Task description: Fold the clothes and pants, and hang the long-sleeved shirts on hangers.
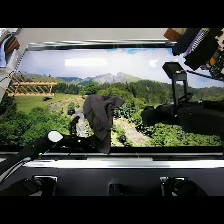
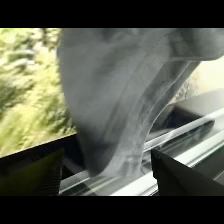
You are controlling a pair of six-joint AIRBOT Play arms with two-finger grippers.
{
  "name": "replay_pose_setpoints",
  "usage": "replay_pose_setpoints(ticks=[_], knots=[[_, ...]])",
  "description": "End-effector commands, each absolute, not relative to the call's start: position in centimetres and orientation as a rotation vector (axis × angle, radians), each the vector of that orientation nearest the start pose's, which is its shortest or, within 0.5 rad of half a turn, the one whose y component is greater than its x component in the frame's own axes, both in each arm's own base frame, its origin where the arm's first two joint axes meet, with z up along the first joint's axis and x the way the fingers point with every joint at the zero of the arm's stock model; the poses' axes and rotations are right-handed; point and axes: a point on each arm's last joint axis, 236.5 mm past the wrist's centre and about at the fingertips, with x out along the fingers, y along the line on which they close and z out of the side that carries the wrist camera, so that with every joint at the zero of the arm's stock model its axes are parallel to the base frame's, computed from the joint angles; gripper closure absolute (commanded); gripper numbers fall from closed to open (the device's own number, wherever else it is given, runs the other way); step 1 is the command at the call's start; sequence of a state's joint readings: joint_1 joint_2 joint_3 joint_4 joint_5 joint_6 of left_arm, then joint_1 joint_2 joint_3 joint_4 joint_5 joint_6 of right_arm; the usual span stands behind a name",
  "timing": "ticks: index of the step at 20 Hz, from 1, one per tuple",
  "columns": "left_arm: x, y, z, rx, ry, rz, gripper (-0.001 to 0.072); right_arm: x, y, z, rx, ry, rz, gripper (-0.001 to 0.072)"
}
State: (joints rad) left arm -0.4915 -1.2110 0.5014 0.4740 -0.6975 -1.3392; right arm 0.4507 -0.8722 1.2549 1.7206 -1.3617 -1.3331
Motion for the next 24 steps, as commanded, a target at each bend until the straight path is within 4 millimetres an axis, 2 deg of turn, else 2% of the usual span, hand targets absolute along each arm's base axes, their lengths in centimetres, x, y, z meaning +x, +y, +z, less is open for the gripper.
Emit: replay_pose_setpoints(ticks=[1, 2, 4, 5, 6, 8, 9, 10, 11, 12, 13, 15, 18, 19, 21, 24], knots=[[20.0, -28.9, -11.2, -0.628, 1.576, -0.562, 0.0117, 27.2, 17.1, 17.3, 0.129, 1.039, 0.398, 0.0319], [19.4, -28.9, -11.6, -0.624, 1.604, -0.565, 0.0151, 27.5, 17.2, 17.6, 0.154, 1.030, 0.389, 0.0320], [18.7, -29.1, -11.2, -0.596, 1.612, -0.621, 0.0655, 28.6, 17.5, 18.4, 0.248, 0.990, 0.349, 0.0321], [18.7, -29.2, -10.8, -0.593, 1.607, -0.637, 0.0688, 29.7, 17.2, 19.0, 0.323, 0.950, 0.296, 0.0322], [18.6, -29.3, -10.1, -0.598, 1.603, -0.656, 0.0689, 31.4, 15.7, 19.6, 0.424, 0.895, 0.181, 0.0323], [19.0, -29.2, -8.3, -0.613, 1.566, -0.689, 0.0689, 34.5, 11.0, 20.5, 0.723, 0.803, -0.065, 0.0329], [19.6, -29.1, -7.3, -0.624, 1.535, -0.695, 0.0689, 35.8, 9.2, 20.6, 0.856, 0.780, -0.123, 0.0329], [20.2, -28.9, -6.3, -0.636, 1.501, -0.699, 0.0690, 37.5, 8.0, 20.6, 0.949, 0.772, -0.106, 0.0328], [20.8, -28.7, -5.6, -0.655, 1.476, -0.693, 0.0690, 39.2, 8.0, 20.1, 0.997, 0.794, -0.035, 0.0298], [21.3, -28.4, -5.1, -0.674, 1.460, -0.682, 0.0690, 40.9, 8.6, 18.9, 1.040, 0.843, 0.052, 0.0215], [21.7, -28.1, -4.8, -0.688, 1.452, -0.672, 0.0690, 42.3, 9.7, 17.3, 1.065, 0.901, 0.141, 0.0200], [22.1, -27.6, -4.8, -0.709, 1.452, -0.657, 0.0690, 44.6, 12.7, 12.2, 1.085, 1.039, 0.277, 0.0120], [22.7, -27.0, -4.7, -0.751, 1.459, -0.620, 0.0690, 46.7, 15.6, 2.5, 1.074, 1.199, 0.327, 0.0119], [22.7, -26.9, -4.7, -0.756, 1.460, -0.617, 0.0690, 47.2, 16.2, 0.2, 1.072, 1.217, 0.324, 0.0119], [22.9, -26.8, -4.7, -0.760, 1.458, -0.614, 0.0690, 48.1, 16.9, -3.1, 1.066, 1.226, 0.310, 0.0120], [22.9, -26.8, -4.7, -0.759, 1.457, -0.614, 0.0691, 49.2, 18.3, -5.3, 1.023, 1.193, 0.286, 0.0123]])
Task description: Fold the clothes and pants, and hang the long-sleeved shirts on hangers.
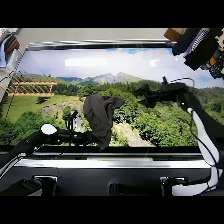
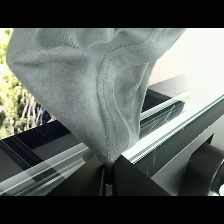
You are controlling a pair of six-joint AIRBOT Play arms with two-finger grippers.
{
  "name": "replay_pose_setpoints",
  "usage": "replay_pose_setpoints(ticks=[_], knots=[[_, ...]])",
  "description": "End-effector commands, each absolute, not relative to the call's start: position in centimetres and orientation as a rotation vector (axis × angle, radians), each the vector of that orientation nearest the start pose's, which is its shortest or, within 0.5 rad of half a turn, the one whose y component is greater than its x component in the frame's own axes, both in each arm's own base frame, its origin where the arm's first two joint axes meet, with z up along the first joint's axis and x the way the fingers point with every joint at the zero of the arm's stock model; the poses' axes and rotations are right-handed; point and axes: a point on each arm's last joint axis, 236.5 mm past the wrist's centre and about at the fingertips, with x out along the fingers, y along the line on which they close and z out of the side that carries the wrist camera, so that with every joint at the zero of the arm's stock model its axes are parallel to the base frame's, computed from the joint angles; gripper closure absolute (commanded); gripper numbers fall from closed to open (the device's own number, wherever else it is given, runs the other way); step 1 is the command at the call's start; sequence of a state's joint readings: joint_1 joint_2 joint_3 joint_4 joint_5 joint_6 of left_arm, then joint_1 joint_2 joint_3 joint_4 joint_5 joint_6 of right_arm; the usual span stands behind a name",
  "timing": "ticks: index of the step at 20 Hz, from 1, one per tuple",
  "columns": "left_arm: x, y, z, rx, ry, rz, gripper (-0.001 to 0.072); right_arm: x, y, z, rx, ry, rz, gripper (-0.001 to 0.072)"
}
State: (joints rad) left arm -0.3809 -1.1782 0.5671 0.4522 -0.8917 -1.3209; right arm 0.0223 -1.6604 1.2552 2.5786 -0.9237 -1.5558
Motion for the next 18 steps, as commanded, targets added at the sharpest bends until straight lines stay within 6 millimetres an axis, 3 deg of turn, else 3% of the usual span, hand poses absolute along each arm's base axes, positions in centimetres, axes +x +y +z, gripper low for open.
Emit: replay_pose_setpoints(ticks=[1, 5, 10, 14, 16, 18], knots=[[22.9, -26.8, -4.7, -0.758, 1.457, -0.613, 0.0690, 49.3, 19.0, -5.8, 1.011, 1.186, 0.280, 0.0124], [22.9, -26.8, -4.8, -0.751, 1.458, -0.613, 0.0690, 49.6, 21.7, -7.6, 0.967, 1.189, 0.289, 0.0126], [22.9, -26.7, -4.9, -0.746, 1.458, -0.611, 0.0690, 52.1, 23.3, -7.4, 0.962, 1.146, 0.301, 0.0136], [22.9, -26.6, -5.0, -0.735, 1.458, -0.609, 0.0691, 51.6, 25.1, -9.2, 0.934, 1.178, 0.309, 0.0158], [22.9, -26.6, -5.0, -0.734, 1.457, -0.609, 0.0690, 51.0, 25.5, -9.9, 0.920, 1.204, 0.302, 0.0247], [22.9, -26.6, -5.0, -0.734, 1.457, -0.610, 0.0690, 51.1, 25.5, -9.8, 0.925, 1.202, 0.303, 0.0392]])
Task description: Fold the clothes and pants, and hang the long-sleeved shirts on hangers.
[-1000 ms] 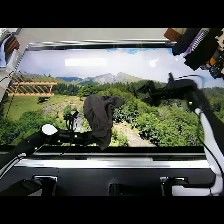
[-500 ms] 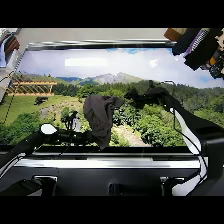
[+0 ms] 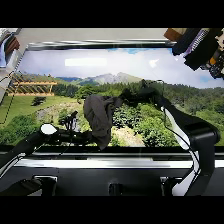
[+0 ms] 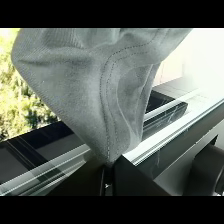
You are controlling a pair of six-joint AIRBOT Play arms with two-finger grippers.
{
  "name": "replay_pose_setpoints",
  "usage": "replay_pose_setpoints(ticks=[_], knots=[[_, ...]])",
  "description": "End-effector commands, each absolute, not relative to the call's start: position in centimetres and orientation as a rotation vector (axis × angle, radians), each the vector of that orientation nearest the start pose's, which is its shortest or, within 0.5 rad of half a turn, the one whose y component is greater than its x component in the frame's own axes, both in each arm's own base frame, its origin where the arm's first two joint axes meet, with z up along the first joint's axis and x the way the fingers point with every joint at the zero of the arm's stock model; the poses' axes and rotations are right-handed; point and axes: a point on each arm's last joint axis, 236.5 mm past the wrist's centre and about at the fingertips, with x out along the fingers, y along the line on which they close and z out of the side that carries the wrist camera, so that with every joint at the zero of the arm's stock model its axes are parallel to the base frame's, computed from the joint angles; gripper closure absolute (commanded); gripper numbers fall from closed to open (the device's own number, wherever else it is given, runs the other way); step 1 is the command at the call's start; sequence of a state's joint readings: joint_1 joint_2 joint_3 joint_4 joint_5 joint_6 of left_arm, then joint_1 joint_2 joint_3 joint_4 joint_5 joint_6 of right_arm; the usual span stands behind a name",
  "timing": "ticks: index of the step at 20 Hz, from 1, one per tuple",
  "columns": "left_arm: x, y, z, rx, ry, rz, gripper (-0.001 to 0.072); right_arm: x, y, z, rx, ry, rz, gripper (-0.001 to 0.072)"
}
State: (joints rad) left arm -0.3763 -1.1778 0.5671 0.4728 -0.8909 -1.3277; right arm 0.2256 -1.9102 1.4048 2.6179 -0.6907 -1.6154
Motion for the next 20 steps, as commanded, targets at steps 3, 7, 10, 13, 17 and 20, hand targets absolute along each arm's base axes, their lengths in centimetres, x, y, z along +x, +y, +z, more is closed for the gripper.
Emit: replay_pose_setpoints(ticks=[3, 7, 10, 13, 17, 20], knots=[[23.2, -26.3, -4.9, -0.742, 1.450, -0.602, 0.0691, 50.9, 25.8, -8.7, 0.912, 1.198, 0.334, 0.0668], [27.4, -21.1, -2.7, -0.658, 1.348, -0.513, 0.0692, 52.5, 23.4, 0.7, 0.831, 1.005, 0.398, 0.0669], [33.8, -12.5, 5.2, -0.571, 1.104, -0.365, 0.0692, 52.5, 18.2, 13.5, 0.755, 0.736, 0.417, 0.0669], [38.4, -4.2, 19.4, -0.545, 0.704, -0.239, 0.0692, 48.6, 14.5, 28.4, 0.623, 0.412, 0.480, 0.0669], [36.1, 2.2, 37.5, -0.390, 0.270, -0.119, 0.0692, 37.2, 13.1, 46.5, 0.484, 0.008, 0.574, 0.0669], [31.2, 2.1, 46.9, -0.275, 0.047, -0.079, 0.0691, 26.4, 12.9, 55.6, 0.450, -0.217, 0.649, 0.0669]])
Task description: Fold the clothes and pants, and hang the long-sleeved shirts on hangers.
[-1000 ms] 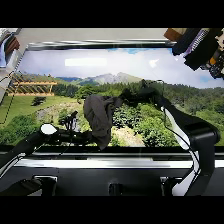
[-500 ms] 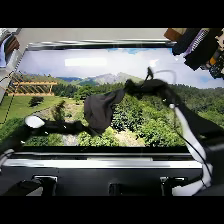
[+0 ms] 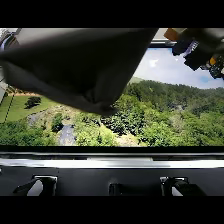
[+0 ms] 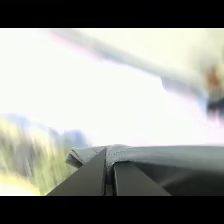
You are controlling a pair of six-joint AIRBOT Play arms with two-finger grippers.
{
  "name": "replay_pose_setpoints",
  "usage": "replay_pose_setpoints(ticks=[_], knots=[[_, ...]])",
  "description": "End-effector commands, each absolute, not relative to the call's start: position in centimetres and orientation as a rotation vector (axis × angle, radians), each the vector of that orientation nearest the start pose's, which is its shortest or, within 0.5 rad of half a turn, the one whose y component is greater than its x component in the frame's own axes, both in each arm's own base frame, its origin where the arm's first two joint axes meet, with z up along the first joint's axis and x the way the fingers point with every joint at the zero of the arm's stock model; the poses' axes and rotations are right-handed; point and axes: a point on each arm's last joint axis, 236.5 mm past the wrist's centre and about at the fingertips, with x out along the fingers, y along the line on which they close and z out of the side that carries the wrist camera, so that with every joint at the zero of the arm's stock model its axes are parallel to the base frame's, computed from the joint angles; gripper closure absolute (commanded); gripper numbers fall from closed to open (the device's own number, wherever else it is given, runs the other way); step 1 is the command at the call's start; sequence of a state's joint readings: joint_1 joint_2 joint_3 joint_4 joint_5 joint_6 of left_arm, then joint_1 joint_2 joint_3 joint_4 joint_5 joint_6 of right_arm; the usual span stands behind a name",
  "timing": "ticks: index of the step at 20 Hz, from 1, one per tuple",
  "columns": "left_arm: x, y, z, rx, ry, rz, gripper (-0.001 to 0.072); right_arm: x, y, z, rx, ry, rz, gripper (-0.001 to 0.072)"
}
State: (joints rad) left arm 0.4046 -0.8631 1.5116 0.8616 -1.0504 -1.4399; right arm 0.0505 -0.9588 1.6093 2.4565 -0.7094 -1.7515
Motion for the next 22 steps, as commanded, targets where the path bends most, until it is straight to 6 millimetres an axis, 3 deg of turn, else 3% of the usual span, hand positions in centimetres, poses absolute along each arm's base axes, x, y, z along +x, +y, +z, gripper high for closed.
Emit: replay_pose_setpoints(ticks=[1, 3, 5, 7, 9, 11, 12, 16, 19, 22], knots=[[29.7, 1.7, 48.8, -0.247, -0.002, -0.074, 0.0691, 23.4, 12.7, 57.7, 0.455, -0.279, 0.666, 0.0669], [27.0, 0.6, 51.7, -0.215, -0.091, -0.070, 0.0691, 18.8, 12.3, 60.9, 0.465, -0.379, 0.689, 0.0669], [26.1, 0.2, 52.7, -0.260, -0.128, -0.071, 0.0691, 17.5, 11.8, 62.3, 0.494, -0.424, 0.695, 0.0669], [27.1, 0.7, 51.8, -0.297, -0.094, -0.073, 0.0691, 20.3, 11.0, 61.5, 0.497, -0.394, 0.631, 0.0669], [30.1, 1.7, 48.5, -0.329, 0.033, -0.080, 0.0691, 27.0, 10.0, 58.4, 0.517, -0.274, 0.531, 0.0669], [34.1, 3.0, 43.1, -0.384, 0.221, -0.094, 0.0691, 34.9, 10.1, 53.7, 0.566, -0.126, 0.481, 0.0669], [36.4, 3.5, 40.1, -0.421, 0.308, -0.105, 0.0691, 39.5, 10.3, 50.5, 0.590, -0.040, 0.456, 0.0668], [46.6, 4.9, 25.5, -0.460, 0.601, -0.108, 0.0692, 55.6, 10.5, 34.2, 0.680, 0.244, 0.338, 0.0668], [53.4, 4.2, 15.1, -0.446, 0.729, -0.099, 0.0691, 63.4, 11.2, 23.4, 0.749, 0.305, 0.254, 0.0668], [56.7, 1.4, 6.9, -0.466, 0.834, -0.119, 0.0692, 66.4, 14.5, 14.1, 0.759, 0.404, 0.224, 0.0668]])
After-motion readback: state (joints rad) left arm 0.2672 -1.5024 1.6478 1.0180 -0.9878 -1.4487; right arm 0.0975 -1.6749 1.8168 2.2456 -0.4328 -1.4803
